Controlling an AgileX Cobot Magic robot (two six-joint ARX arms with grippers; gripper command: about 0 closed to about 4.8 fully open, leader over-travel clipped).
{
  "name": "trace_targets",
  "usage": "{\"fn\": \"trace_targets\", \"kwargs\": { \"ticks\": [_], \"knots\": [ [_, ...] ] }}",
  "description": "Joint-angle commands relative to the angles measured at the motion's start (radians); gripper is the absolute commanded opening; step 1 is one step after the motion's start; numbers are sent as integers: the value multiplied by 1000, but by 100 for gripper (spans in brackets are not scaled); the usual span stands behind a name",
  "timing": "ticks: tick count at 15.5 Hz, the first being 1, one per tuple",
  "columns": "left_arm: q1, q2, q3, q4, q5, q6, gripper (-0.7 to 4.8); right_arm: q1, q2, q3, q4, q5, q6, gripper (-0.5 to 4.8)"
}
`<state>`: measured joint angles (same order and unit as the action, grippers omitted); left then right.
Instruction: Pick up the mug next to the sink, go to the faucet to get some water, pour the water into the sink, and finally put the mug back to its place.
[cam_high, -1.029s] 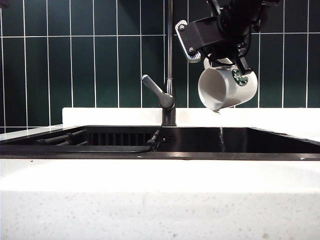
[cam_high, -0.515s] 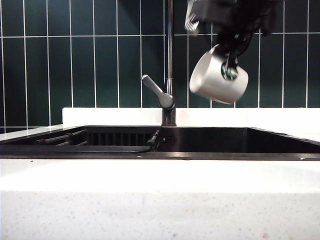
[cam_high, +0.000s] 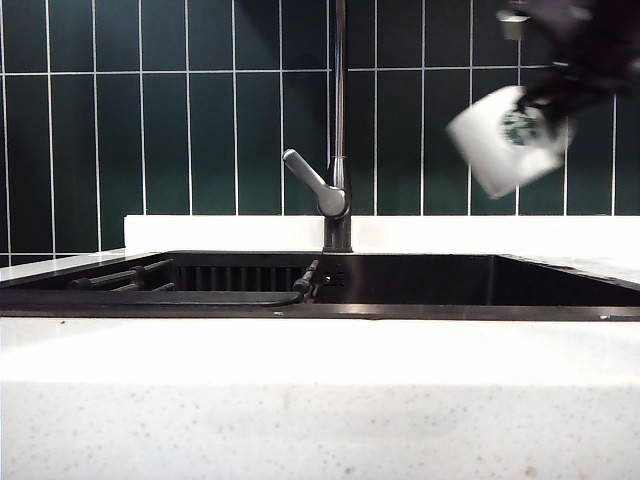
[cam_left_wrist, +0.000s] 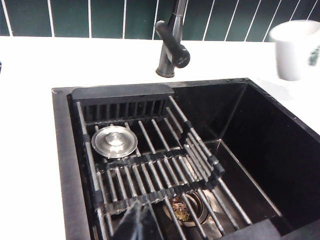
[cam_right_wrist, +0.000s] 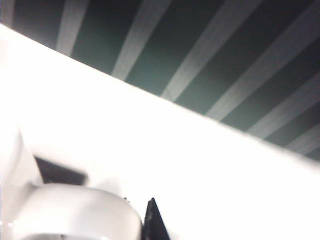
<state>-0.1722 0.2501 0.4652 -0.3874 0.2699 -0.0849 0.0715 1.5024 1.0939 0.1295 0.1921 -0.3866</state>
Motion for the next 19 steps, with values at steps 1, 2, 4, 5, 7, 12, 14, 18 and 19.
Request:
{"fn": "trace_targets", "kwargs": {
  "ticks": [1,2,4,5,7,12,14,18,19],
  "knots": [
    [0,-23,-45,30,6,-2,-6,-121,-64,-132,171,-88,131,13],
    [0,-23,-72,68,7,-2,-6,-139,-76,-190,231,-93,135,12],
    [0,-23,-111,129,3,-6,-6,-151,-82,-265,357,-97,187,12],
    [0,-23,-128,155,2,-6,-6,-151,-82,-305,428,-95,226,12],
    [0,-23,-139,156,3,-6,-6,-151,-79,-387,540,-15,283,12],
    [0,-23,-139,157,3,-5,-6,-185,-65,-445,552,38,363,11],
    [0,-23,-139,157,3,-5,-6,-188,-41,-453,550,34,416,11],
    [0,-23,-139,157,3,-5,-6,-188,11,-458,556,29,451,11],
    [0,-23,-139,156,3,-5,-6,-188,18,-457,562,22,451,11]
  ]
}}
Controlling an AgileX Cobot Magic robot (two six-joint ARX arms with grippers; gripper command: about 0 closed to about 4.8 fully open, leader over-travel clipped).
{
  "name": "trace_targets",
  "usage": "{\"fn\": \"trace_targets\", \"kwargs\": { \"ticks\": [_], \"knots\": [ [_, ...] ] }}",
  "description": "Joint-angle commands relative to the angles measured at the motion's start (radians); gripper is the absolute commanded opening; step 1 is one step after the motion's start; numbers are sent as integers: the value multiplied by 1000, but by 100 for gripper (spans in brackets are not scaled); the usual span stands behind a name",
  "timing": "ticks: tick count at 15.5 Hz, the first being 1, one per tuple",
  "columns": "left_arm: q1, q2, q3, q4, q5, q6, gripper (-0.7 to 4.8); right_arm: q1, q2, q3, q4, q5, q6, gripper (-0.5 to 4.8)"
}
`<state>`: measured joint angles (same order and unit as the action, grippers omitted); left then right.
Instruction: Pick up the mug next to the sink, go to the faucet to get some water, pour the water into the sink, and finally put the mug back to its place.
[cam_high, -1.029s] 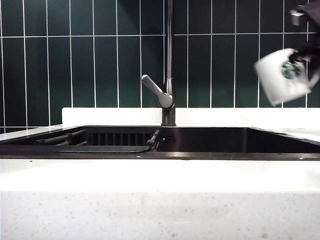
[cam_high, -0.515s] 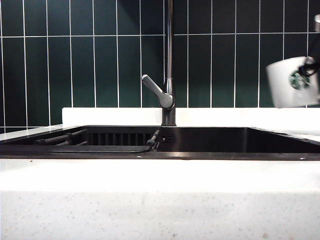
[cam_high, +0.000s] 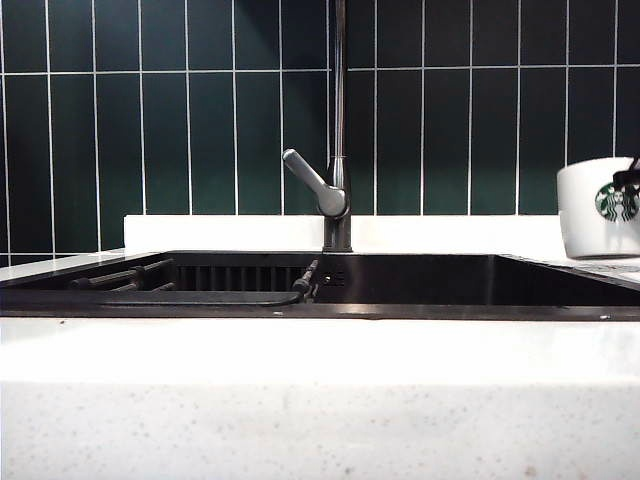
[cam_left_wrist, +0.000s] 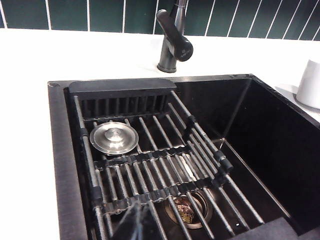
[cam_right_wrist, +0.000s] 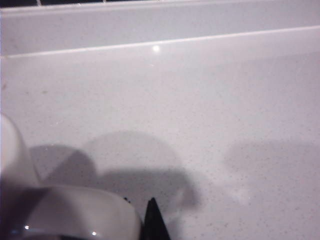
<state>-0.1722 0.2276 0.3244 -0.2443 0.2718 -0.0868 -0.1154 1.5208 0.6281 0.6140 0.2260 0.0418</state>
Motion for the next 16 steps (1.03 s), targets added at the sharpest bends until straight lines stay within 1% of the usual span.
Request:
{"fn": "trace_targets", "kwargs": {
  "ticks": [1,2,5,6,7,8,12,16],
  "knots": [
    [0,-1,2,13,2,-3,-6,-1,6,8,84,-24,22,11],
    [0,-1,2,14,2,-3,-6,-1,19,8,101,-46,22,11],
    [0,-1,2,13,2,-3,-6,-1,31,8,87,-46,22,14],
    [0,-1,2,13,2,-3,-6,-1,31,8,85,-45,22,43],
    [0,-1,2,13,2,-3,-6,-1,30,8,82,-45,22,127],
    [0,-1,2,13,3,-3,-6,-1,27,8,66,-44,22,156],
    [0,-1,2,-9,5,-3,-6,-1,19,8,-7,-44,21,160],
    [0,-2,2,-20,5,-3,-6,-2,-60,8,-102,-44,6,160]
  ]
}}
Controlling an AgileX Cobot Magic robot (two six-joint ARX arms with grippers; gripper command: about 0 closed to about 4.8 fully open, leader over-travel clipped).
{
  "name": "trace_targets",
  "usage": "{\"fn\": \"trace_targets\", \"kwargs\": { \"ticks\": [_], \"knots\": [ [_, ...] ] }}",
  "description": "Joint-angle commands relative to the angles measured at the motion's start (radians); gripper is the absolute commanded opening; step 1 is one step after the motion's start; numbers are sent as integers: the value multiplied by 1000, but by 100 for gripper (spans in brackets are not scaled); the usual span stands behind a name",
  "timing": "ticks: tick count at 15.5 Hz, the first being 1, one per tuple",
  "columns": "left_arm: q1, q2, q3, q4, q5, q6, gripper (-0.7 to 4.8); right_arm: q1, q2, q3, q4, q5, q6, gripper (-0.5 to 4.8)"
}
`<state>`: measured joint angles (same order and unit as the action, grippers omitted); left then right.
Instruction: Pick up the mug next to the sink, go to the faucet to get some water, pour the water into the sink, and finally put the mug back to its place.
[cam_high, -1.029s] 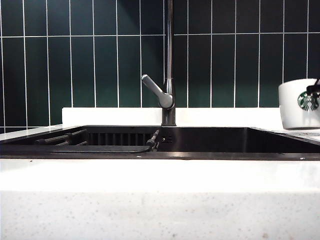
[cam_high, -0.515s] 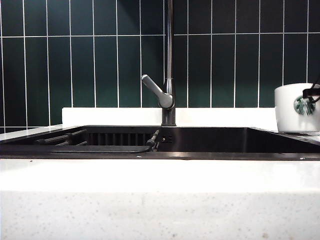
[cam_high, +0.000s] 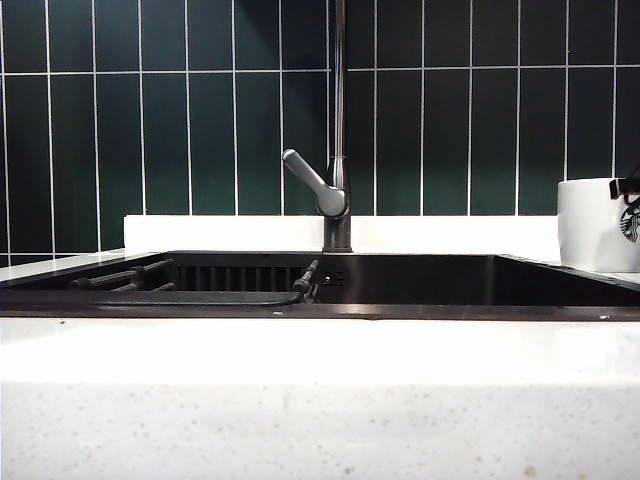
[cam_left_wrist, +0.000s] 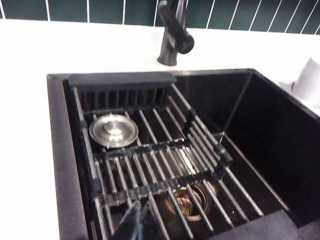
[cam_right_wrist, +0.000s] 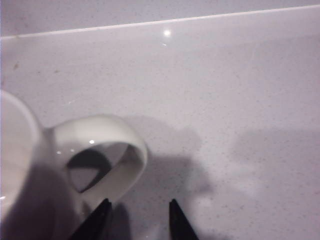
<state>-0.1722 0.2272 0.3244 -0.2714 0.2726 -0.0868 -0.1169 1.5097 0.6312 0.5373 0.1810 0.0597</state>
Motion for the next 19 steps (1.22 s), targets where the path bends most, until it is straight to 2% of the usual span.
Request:
{"fn": "trace_targets", "kwargs": {
  "ticks": [1,8,9,11,14,19],
  "knots": [
    [0,-5,2,6,5,-3,-6,0,-95,5,-59,1,-12,159],
    [0,-12,10,71,5,-5,-6,0,-349,5,-312,0,-12,144],
    [0,-16,10,71,4,-31,-6,0,-411,5,-347,0,-12,144],
    [0,-17,10,59,12,-82,-5,1,-520,5,-409,0,-12,126],
    [0,-18,10,49,28,-86,-6,2,-723,5,-521,0,-13,85],
    [0,-59,20,-45,45,-103,-6,13,-982,5,-715,0,-14,72]
  ]
}}
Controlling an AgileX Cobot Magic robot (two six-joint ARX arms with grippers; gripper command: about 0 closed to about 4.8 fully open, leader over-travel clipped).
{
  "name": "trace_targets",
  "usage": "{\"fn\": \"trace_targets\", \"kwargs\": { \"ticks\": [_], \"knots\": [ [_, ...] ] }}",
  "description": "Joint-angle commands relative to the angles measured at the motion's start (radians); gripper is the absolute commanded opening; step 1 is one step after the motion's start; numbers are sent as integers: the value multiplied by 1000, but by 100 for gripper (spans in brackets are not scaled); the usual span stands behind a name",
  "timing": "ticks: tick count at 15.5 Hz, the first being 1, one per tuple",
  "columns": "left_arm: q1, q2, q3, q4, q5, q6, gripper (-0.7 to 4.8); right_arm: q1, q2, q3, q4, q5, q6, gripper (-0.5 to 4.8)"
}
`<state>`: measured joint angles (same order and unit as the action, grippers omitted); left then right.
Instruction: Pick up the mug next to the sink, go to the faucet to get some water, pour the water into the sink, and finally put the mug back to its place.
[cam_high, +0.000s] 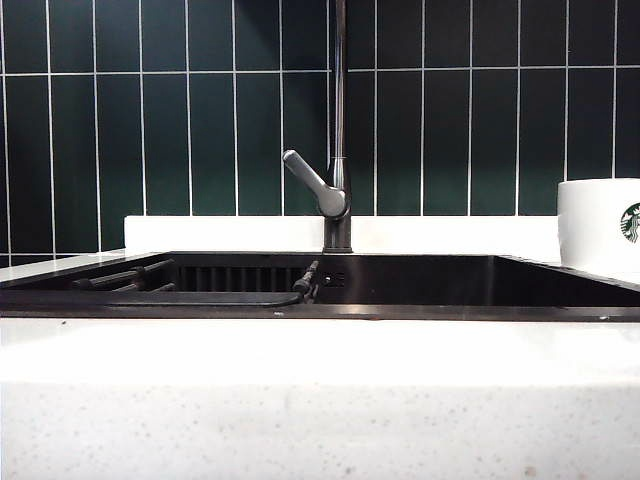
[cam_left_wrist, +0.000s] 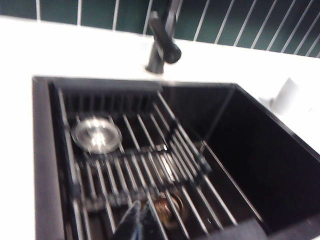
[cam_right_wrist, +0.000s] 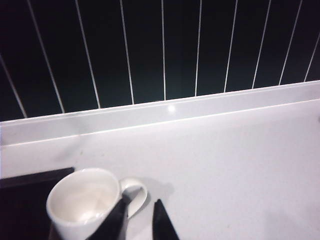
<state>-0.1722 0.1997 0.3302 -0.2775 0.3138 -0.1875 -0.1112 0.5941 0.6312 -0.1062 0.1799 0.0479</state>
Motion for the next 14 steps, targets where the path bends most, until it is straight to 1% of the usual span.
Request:
{"fn": "trace_targets", "kwargs": {
  "ticks": [1,2,6,7,8,10,11,12,14],
  "knots": [
    [0,-63,24,-53,4,20,-6,13,-137,5,-132,1,-7,49],
    [0,-109,34,-64,4,45,-6,11,-224,5,-192,1,-31,48],
    [0,-200,46,-129,1,45,-6,11,-444,5,-372,-2,-112,49],
    [1,-199,63,-172,0,60,-6,11,-519,5,-433,-27,-120,49],
    [1,-199,64,-174,0,81,-6,12,-579,5,-473,-49,-120,49],
    [1,-197,62,-164,-40,88,-6,11,-594,8,-511,-55,-124,48],
    [0,-199,56,-154,-68,106,-6,11,-589,2,-517,-103,-124,38],
    [0,-198,45,-130,-112,136,-6,12,-591,-19,-491,-123,-124,-6],
    [0,-197,26,-109,-137,136,-6,12,-591,-59,-442,-137,-123,-6]
  ]
}}
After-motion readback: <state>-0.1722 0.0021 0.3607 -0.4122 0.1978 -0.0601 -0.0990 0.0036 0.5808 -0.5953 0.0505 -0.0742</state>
